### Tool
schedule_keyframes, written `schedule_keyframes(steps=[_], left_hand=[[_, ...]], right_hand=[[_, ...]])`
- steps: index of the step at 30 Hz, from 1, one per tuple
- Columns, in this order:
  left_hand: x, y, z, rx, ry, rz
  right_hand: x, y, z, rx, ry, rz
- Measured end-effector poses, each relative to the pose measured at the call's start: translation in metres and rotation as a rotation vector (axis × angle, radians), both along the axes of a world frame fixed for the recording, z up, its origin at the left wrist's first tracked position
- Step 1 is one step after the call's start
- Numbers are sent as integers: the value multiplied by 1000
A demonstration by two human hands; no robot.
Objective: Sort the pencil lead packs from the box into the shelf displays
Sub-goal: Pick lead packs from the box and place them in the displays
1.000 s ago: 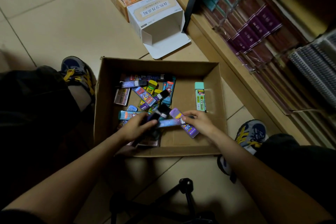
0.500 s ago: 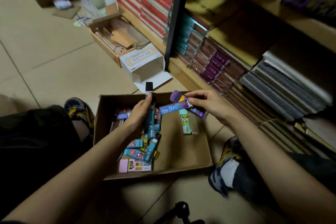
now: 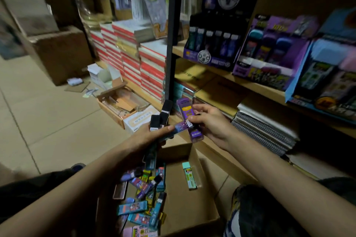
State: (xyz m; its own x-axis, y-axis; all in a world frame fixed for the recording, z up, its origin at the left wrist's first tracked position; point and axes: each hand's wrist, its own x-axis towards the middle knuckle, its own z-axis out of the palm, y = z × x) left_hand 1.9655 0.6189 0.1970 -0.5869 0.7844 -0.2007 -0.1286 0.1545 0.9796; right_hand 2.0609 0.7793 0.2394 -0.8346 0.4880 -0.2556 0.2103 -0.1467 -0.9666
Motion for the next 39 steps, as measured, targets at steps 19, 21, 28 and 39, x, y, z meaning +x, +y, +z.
schedule_keyframes(steps=[19, 21, 28, 39], left_hand=[[-14, 78, 67, 222, 162, 72], [-14, 93, 72, 258, 131, 72], [-14, 134, 80, 322, 41, 160], [-14, 143, 78, 324, 9, 194]], right_hand=[[41, 109, 87, 491, 186, -492], [48, 128, 97, 552, 180, -546], [44, 171, 135, 798, 191, -562], [11, 201, 141, 1339, -37, -478]])
